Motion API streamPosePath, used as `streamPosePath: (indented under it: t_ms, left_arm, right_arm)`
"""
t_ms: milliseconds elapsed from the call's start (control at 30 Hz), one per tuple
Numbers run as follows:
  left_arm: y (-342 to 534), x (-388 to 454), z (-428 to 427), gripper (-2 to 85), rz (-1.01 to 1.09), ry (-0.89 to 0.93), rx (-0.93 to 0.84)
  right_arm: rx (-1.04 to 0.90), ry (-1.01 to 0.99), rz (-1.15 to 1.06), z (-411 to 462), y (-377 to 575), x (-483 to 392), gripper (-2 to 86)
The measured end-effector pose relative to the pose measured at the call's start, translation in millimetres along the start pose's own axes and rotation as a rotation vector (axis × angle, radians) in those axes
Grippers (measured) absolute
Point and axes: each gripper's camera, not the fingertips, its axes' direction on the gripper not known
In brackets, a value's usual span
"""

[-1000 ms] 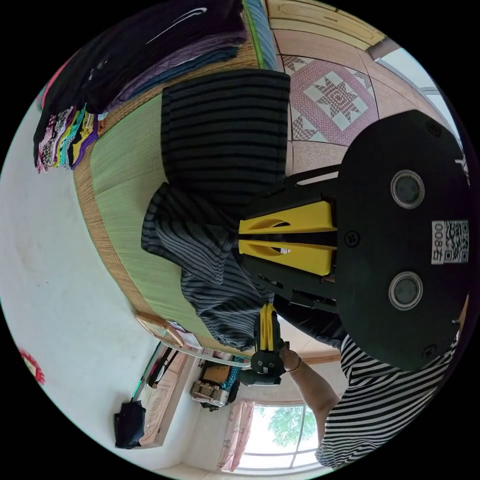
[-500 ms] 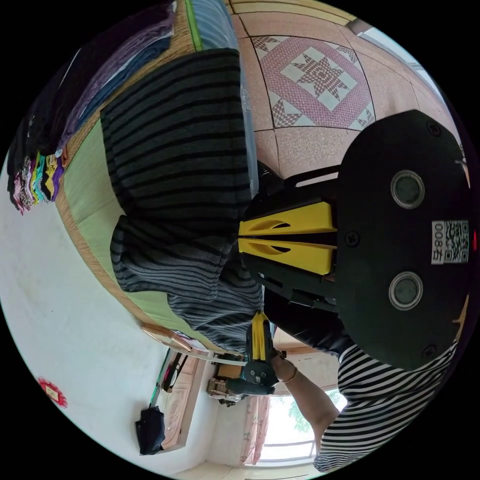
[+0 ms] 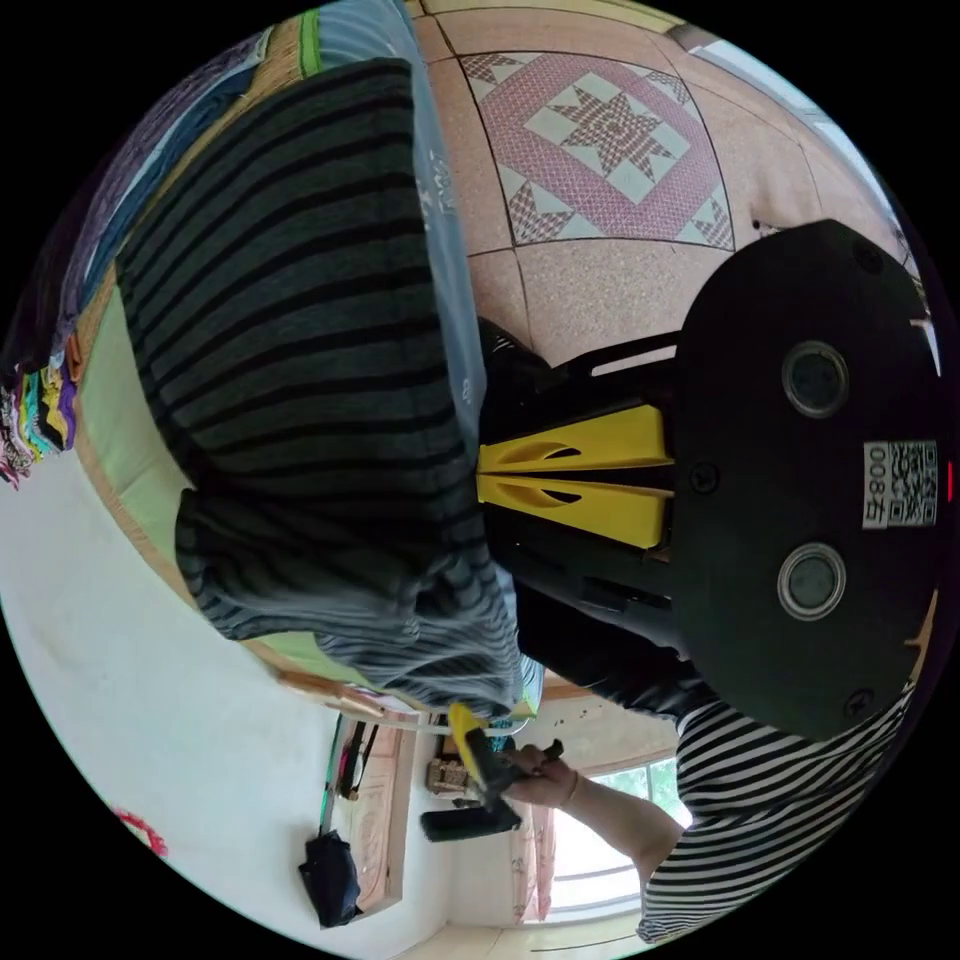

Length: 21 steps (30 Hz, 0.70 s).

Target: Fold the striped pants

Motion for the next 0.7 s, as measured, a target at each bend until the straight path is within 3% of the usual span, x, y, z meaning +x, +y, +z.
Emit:
streamPosePath:
  t_ms: [200, 333, 700]
  left_arm:
    - [-34, -51, 14, 7.0, -0.187, 0.101, -0.027]
    - [-38, -64, 15, 4.2, -0.190, 0.109, -0.083]
    - [-26, -66, -52, 1.4, -0.126, 0.294, 0.051]
  right_arm:
    - [0.020, -0.072, 0.068, 0, 26, 16, 0.1]
    - [0.074, -0.082, 0.033, -23, 36, 10, 0.7]
    - [0.194, 0.039, -0.526, -48, 15, -151, 8.7]
